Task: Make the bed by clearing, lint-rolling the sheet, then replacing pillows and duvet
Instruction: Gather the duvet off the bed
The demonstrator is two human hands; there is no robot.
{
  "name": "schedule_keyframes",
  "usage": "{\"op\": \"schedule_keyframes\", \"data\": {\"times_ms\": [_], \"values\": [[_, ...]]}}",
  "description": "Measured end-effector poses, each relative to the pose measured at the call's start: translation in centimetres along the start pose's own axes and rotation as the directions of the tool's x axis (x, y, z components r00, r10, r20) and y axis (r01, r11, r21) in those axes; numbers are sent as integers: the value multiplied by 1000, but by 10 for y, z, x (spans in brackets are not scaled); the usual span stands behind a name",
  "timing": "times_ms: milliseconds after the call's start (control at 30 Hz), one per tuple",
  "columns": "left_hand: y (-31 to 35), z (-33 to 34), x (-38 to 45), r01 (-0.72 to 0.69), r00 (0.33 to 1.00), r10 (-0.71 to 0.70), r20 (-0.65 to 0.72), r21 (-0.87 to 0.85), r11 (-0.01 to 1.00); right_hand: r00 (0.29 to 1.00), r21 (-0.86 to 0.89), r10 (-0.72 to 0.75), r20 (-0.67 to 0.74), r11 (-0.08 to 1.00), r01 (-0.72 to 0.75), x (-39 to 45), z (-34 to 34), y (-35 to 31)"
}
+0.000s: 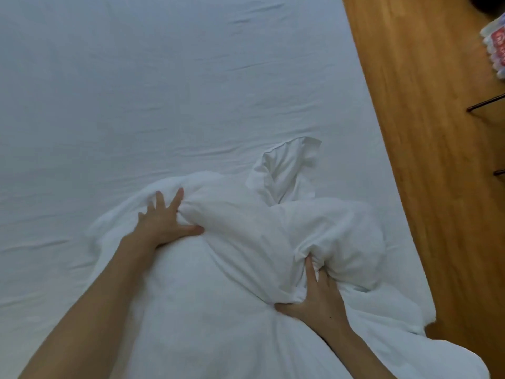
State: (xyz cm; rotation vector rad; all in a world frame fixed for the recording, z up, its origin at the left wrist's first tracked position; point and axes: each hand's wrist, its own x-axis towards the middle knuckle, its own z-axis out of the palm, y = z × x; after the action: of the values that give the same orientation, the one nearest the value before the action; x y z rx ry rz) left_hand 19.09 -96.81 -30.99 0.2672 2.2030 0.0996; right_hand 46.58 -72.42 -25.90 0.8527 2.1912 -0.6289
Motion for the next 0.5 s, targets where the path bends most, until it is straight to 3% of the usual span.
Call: {"op": "schedule_keyframes", "data": {"times_ms": [133, 300, 433, 500], "values": [[5, 18, 24, -73, 985, 72, 159, 5, 997, 1000, -8, 0, -20, 1000, 0, 8, 8, 6], [1, 40, 9, -183, 965, 201, 169, -117, 976, 1000, 30, -30, 5, 999, 30, 3, 5, 2], [-7, 49, -9, -144, 970, 173, 173, -168, 975, 993, 237, -116, 35, 966, 104, -20, -23, 19], [-7, 46, -17, -117, 976, 145, 160, -172, 978, 992, 420, -117, 35, 903, 91, -37, -43, 40]]}}
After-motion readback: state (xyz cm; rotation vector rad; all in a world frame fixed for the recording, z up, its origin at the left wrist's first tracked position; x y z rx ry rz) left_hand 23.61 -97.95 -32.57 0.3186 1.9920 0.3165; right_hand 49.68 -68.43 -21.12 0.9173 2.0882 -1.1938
